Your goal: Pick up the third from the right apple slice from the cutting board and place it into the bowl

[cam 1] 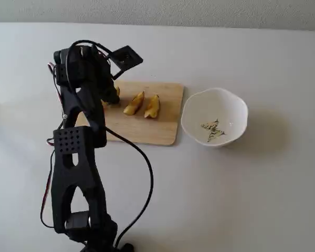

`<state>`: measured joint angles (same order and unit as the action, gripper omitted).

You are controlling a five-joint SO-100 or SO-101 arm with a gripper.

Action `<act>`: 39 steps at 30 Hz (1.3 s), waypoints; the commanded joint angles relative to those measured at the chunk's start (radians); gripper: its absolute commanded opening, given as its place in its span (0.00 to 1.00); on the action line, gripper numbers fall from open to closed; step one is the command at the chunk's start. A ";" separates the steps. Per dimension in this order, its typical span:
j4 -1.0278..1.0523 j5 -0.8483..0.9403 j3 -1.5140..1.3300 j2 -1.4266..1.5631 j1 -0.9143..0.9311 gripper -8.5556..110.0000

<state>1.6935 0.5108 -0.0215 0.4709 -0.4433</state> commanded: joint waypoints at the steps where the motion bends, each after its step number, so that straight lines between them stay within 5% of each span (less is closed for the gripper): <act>1: -0.008 -0.156 0.071 0.236 0.034 0.07; 11: 0.014 -0.518 0.072 0.502 0.437 0.07; 20: 0.021 -0.580 0.072 0.416 0.752 0.07; 29: 0.043 -0.534 0.072 0.330 0.821 0.08; 39: 0.089 -0.474 0.072 0.290 0.796 0.32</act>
<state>1.7656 0.0276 -0.0092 0.7532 0.3574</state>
